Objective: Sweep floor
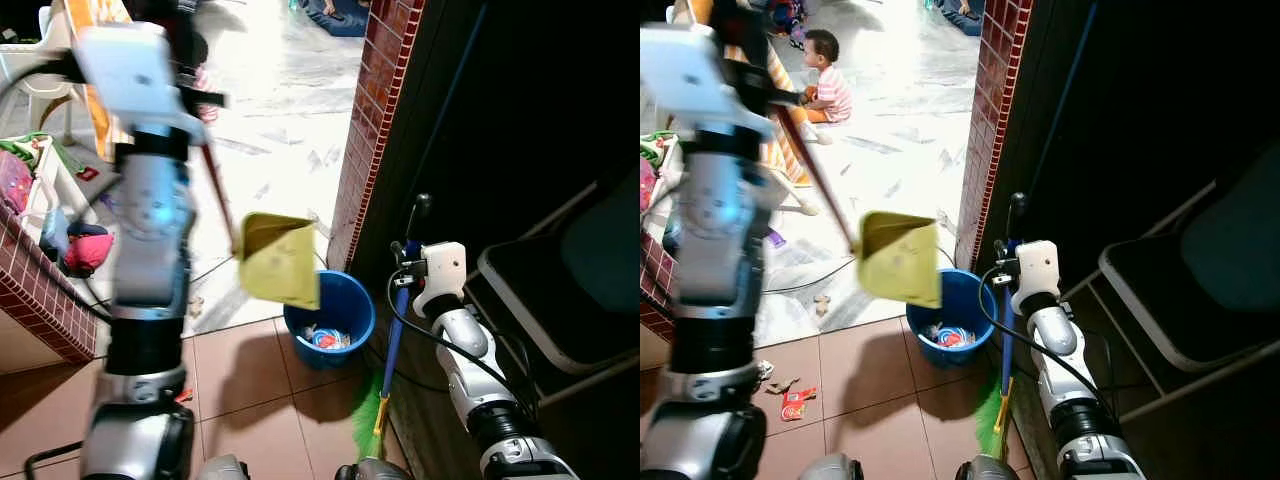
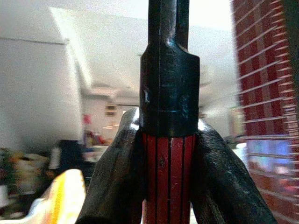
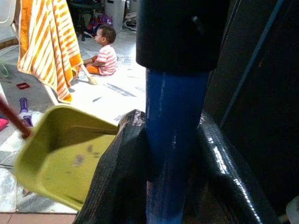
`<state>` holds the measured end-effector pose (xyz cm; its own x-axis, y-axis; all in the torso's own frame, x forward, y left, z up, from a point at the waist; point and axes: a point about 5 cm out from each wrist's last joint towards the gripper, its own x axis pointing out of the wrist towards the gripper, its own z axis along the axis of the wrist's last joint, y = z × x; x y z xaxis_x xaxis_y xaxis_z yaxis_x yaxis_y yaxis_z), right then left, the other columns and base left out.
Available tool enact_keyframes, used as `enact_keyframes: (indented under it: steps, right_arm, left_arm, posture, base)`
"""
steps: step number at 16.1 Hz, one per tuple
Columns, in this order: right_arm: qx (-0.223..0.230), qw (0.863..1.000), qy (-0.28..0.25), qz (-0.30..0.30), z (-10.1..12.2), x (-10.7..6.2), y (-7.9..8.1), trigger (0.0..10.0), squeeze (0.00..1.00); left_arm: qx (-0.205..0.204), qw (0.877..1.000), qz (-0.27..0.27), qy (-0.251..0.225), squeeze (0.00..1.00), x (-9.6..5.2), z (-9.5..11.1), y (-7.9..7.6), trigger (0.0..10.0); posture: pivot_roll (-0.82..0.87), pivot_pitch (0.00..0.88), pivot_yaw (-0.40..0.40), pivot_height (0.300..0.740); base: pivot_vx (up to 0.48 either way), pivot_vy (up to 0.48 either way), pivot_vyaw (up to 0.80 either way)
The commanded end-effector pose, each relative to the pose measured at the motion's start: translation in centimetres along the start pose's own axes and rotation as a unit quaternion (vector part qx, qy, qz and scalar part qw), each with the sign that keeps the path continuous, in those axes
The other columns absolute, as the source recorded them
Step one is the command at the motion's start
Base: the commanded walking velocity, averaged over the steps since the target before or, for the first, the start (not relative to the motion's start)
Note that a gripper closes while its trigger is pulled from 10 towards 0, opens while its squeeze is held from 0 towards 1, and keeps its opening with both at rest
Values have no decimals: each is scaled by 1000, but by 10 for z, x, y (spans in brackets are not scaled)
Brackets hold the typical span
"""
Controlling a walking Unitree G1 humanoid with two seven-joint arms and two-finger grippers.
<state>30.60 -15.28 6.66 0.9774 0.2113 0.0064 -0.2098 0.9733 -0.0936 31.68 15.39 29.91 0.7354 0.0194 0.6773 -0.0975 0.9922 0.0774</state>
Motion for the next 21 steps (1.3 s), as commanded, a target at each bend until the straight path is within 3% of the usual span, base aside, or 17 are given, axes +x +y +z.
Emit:
enact_keyframes:
  steps: [1,2,3,7,11,12,13,16,18,21]
  right_arm:
    - [-10,1000,-13,7,6,4,-1,10000,0]
    - [-7,1000,-13,9,6,4,0,10000,0]
    - [24,999,9,41,0,4,7,10000,0]
    - [15,997,9,70,0,3,22,10000,0]
    - [15,997,9,70,0,3,22,10000,0]
    - [26,997,-2,69,3,7,27,10000,0]
    - [32,997,2,66,2,7,27,10000,0]
    - [69,996,-4,60,8,12,23,10000,0]
    - [68,995,-12,74,12,14,25,10000,0]
    - [79,995,-10,67,14,18,24,10000,0]
  left_arm:
    - [30,998,18,-44,0,6,19,8,10000]
    - [72,997,26,-18,0,-1,5,17,10000]
    - [105,992,56,30,0,-16,-18,32,10000]
    - [104,980,89,146,0,-62,-68,42,10000]
    - [104,980,89,146,0,-62,-68,42,10000]
    - [119,956,64,260,0,-123,-107,37,10000]
    - [137,952,39,270,0,-136,-112,35,10000]
    - [115,922,36,368,0,-176,-138,29,10000]
    - [76,923,42,374,0,-188,-139,21,10000]
    - [37,935,48,351,0,-188,-136,12,10000]
  posture:
    - [2,0,-70,740]
    - [3,0,-68,740]
    - [5,0,-67,740]
    - [8,0,-67,740]
    - [8,0,-67,740]
    - [1,0,-53,740]
    - [1,0,-48,740]
    - [2,0,-45,740]
    - [1,0,-48,740]
    - [10,0,-59,740]
  base:
    - [0,0,0]
    - [0,0,0]
    - [0,0,0]
    - [0,0,0]
    - [0,0,0]
    - [0,0,0]
    - [0,0,0]
    - [0,0,0]
    - [0,0,631]
    - [0,0,800]
